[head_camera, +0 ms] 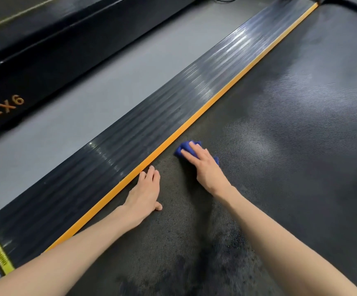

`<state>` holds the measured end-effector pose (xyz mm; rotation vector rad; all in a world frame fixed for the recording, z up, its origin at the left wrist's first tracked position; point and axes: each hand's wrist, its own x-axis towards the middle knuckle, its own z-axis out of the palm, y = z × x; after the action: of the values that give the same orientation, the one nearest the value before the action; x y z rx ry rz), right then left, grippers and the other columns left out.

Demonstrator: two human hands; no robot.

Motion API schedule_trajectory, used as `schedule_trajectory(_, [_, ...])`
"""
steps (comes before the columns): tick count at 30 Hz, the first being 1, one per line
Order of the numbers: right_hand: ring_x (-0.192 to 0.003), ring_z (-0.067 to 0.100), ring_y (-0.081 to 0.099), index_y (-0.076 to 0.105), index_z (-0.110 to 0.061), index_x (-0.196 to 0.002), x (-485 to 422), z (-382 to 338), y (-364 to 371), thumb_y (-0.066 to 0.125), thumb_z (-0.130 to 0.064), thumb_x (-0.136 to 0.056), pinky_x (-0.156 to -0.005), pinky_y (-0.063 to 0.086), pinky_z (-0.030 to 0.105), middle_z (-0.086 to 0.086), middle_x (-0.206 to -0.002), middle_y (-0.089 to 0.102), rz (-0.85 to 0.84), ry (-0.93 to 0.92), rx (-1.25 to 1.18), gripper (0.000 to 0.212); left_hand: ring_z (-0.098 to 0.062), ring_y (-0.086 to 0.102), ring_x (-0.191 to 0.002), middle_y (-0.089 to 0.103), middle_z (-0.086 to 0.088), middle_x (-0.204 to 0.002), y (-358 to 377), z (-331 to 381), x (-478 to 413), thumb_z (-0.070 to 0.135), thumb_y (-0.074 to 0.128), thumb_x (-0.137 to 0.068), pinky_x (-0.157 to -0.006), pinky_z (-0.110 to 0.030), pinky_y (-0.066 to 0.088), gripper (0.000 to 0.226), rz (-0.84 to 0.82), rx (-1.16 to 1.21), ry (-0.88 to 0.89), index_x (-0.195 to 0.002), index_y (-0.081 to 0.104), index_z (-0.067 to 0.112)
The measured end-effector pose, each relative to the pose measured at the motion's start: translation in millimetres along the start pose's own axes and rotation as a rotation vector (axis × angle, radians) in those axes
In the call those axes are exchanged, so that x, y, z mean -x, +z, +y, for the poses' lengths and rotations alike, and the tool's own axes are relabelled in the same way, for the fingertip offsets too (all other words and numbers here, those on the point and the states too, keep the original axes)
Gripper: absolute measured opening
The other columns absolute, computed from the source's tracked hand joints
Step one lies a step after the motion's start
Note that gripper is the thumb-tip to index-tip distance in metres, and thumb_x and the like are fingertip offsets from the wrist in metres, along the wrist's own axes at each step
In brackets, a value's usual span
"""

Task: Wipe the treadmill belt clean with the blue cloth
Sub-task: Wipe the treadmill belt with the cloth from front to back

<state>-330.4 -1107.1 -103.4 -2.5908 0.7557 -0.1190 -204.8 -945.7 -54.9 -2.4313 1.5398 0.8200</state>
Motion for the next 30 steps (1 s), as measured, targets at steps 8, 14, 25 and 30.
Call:
schedule_trajectory(8, [-0.143,0.024,0.014,0.041,-0.016,-0.139,-13.9,-25.5,9.1,0.047,0.017,-0.074,-0.118,0.005,0.032,0.008,-0.153,0.022,0.239,0.331,-0.207,0.073,-0.022,0.014,-0.142,-0.002,-0.001,-0.158,-0.2,-1.0,3.7,0.033,0.074,-0.075,-0.105,-0.036,0.038,0.104,0.014,0.073,-0.026,-0.15,0.004,0.014])
schedule_trajectory(14, [-0.14,0.028,0.023,0.04,-0.018,-0.139,30.5,-21.9,18.0,0.051,0.016,-0.068,-0.116,0.008,0.038,0.012,-0.151,0.027,-0.055,-0.303,-0.025,0.08,-0.021,0.013,-0.142,0.001,-0.004,-0.157,4.8,-2.8,8.8,0.039,0.072,-0.076,-0.112,-0.032,0.026,0.103,0.062,0.067,-0.024,-0.149,0.006,0.009])
schedule_trajectory(25, [-0.139,0.03,0.025,0.043,-0.011,-0.138,14.3,-44.5,19.0,0.053,0.018,-0.063,-0.117,0.015,0.038,0.015,-0.149,0.03,0.055,0.001,-0.109,0.081,-0.017,0.04,-0.115,0.038,-0.003,-0.126,0.2,-6.2,1.1,0.054,0.074,-0.067,-0.093,-0.027,0.042,0.085,0.113,-0.053,-0.01,-0.13,0.038,0.011])
schedule_trajectory(30, [-0.141,0.025,0.021,0.036,-0.022,-0.141,18.4,-24.1,9.0,0.049,0.015,-0.071,-0.118,0.013,0.039,0.008,-0.153,0.022,-0.095,-0.194,0.023,0.081,-0.016,0.041,-0.114,0.038,-0.002,-0.127,-0.6,-5.2,4.3,0.056,0.07,-0.07,-0.09,-0.027,0.042,0.085,0.133,-0.097,0.017,-0.133,0.035,0.01])
